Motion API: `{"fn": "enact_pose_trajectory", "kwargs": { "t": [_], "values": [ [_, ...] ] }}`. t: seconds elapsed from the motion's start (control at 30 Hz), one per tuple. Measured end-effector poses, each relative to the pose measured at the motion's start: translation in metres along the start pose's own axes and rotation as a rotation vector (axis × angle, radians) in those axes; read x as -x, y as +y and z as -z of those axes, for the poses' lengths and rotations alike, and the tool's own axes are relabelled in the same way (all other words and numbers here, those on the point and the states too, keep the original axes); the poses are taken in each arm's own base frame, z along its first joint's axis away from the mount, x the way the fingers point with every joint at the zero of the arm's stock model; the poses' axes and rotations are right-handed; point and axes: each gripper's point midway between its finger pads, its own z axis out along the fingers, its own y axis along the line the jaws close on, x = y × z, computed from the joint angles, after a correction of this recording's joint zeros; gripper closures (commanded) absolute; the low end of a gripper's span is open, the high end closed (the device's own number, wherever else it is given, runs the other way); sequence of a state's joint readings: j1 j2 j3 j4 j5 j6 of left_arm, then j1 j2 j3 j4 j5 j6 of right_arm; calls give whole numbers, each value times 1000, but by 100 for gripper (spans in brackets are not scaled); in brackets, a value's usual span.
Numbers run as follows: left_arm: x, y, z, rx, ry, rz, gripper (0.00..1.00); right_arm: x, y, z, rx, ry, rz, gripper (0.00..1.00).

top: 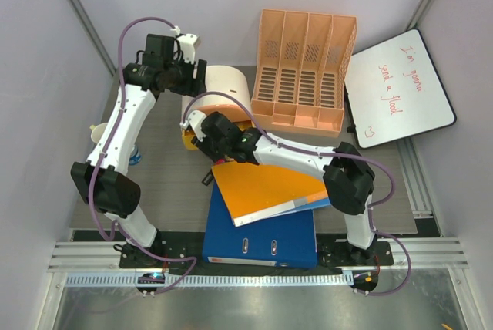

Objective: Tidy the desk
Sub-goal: Close the drawer in the storage box.

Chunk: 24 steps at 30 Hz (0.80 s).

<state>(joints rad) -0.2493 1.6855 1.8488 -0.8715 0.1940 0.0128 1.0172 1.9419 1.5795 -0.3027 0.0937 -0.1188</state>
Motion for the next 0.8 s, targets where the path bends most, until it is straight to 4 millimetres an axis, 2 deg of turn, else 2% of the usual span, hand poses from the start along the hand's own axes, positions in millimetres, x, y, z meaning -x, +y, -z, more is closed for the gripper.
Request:
{"fn": "enact_pose_trajectory", "kwargs": {
  "t": [0.27, 0.47, 0.67, 0.8],
  "values": [
    [0, 0, 0, 0, 0, -1, 30, 0, -36, -22, -40, 2, 17, 64],
    [0, 0, 0, 0, 0, -4, 30, 9, -50, -32, -50, -14, 24, 63],
    [1, 0, 0, 1, -3, -5, 30, 15, -49, -29, -61, -26, -1, 60],
    [1, 1, 0, 3, -4, -8, 30, -12, -45, -7, -114, 22, -74, 60]
  ]
}}
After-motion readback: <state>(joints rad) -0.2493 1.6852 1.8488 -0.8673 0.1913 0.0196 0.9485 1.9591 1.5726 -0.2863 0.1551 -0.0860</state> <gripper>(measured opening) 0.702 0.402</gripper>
